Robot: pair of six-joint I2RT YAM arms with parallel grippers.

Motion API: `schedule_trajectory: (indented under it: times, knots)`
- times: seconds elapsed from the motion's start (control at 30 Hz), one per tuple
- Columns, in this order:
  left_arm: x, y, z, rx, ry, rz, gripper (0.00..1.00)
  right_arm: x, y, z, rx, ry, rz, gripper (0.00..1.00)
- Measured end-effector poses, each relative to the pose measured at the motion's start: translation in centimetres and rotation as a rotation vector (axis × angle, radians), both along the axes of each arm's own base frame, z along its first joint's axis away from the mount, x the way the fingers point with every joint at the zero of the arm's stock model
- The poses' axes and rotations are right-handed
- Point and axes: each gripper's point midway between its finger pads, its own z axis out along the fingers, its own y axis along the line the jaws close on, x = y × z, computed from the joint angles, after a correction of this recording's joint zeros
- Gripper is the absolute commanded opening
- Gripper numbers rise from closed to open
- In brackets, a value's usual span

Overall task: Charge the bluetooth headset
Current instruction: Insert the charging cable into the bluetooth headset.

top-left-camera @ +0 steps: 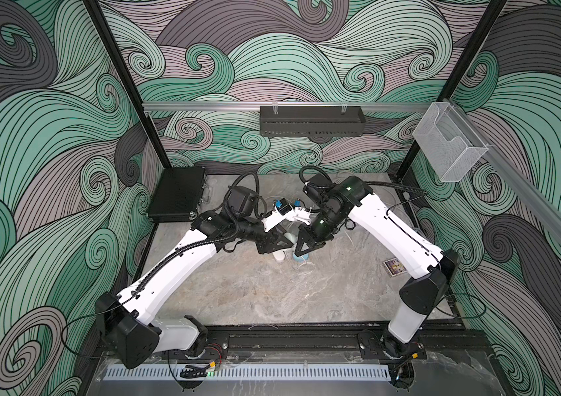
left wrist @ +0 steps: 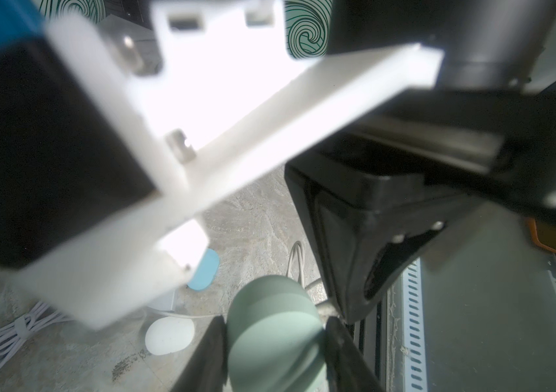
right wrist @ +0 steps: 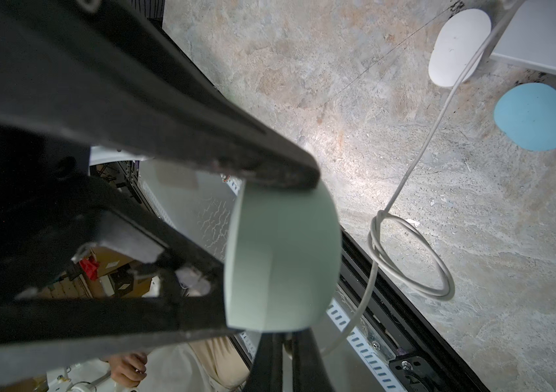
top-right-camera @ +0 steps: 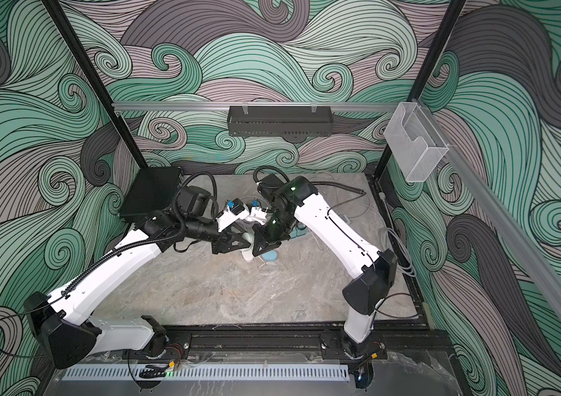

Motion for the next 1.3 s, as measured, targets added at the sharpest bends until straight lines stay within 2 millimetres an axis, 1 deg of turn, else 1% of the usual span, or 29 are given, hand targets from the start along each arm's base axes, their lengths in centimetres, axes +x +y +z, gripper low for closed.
schedule_trajectory:
  times: [0.3, 0.47, 0.8, 1.0, 1.1, 1.2, 1.23, 1.3]
  knots:
    - [0.7, -0.4, 0.6, -0.028, 0.004, 0.034, 0.00, 1.0, -0.3, 0.4, -0.018, -0.055, -0.059, 0.00]
    - [1.0, -0.5, 0.7, -0.038, 0.005, 0.045, 0.00, 1.3, -0.3, 0.5, -0.018, -0.056, -0.083, 0.00]
    - [1.6, 0.0, -0.1, -0.009, -0.005, 0.083, 0.00, 2.2, 0.5, -0.4, -0.026, 0.003, -0.085, 0.00]
    - [2.1, 0.2, -0.2, 0.001, -0.004, 0.118, 0.00, 2.5, 0.6, -0.4, -0.020, 0.001, -0.088, 0.00]
    - [2.7, 0.7, -0.5, 0.028, -0.013, 0.156, 0.00, 3.1, 0.9, -0.9, 0.006, -0.005, -0.091, 0.00]
    - [3.0, 1.3, -1.2, 0.071, -0.019, 0.188, 0.00, 3.4, 1.2, -1.6, 0.045, -0.001, -0.085, 0.07]
    - [3.1, 1.5, -1.5, 0.088, -0.016, 0.195, 0.00, 3.5, 1.4, -1.9, 0.059, 0.002, -0.081, 0.11]
    - [3.3, 1.7, -1.9, 0.118, -0.003, 0.205, 0.00, 3.6, 1.7, -2.5, 0.078, 0.007, -0.078, 0.23]
